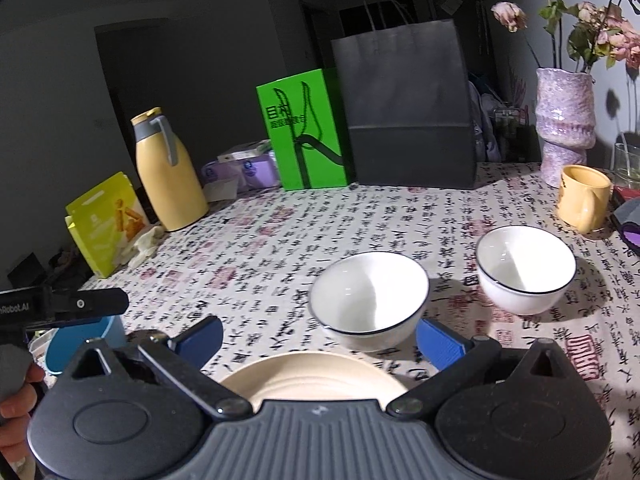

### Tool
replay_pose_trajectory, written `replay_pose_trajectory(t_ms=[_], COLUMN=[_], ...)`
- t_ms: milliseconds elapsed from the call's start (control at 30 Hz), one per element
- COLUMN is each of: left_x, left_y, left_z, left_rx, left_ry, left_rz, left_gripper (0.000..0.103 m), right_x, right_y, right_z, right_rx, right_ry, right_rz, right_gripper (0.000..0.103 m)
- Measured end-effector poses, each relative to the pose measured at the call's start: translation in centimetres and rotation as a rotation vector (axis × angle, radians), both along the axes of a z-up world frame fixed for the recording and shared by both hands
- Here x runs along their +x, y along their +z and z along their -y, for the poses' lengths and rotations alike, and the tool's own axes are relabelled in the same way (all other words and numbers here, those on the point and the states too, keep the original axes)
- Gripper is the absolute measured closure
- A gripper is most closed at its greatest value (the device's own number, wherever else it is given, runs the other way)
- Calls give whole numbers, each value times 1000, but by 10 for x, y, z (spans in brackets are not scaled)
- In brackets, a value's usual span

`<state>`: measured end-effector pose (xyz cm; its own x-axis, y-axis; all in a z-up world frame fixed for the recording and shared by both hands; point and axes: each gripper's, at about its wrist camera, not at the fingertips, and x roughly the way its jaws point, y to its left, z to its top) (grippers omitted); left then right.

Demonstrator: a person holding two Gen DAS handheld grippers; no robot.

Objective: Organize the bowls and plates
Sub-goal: 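Move both open grippers to the rim of the larger white bowl, then close both grippers on the black rim of the white bowl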

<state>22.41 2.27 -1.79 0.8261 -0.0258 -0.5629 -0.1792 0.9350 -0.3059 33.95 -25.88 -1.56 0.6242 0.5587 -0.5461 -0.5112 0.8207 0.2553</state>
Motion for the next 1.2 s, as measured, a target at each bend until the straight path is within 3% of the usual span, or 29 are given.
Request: replay_pose_trajectory(t_ms=[400,967,1067,1200], left_x=[58,149,162,177], left_y=[-7,-36,-38,-43], left_z=[41,70,76,81], left_rx=[41,61,68,83], left_ry=[-55,-15,-12,-4], left_rz=[-81,-304,-330,-364], left_gripper=[0,1,3,12], right_x=[44,125,136,148], right_y=[-10,-45,-49,-57], right_z=[17,0,-5,-13], right_rx=[-46,-155,-169,-195], right_ry=[5,45,53,56], right_rz=[-21,-201,-233,-266], right_gripper=[2,41,52,58])
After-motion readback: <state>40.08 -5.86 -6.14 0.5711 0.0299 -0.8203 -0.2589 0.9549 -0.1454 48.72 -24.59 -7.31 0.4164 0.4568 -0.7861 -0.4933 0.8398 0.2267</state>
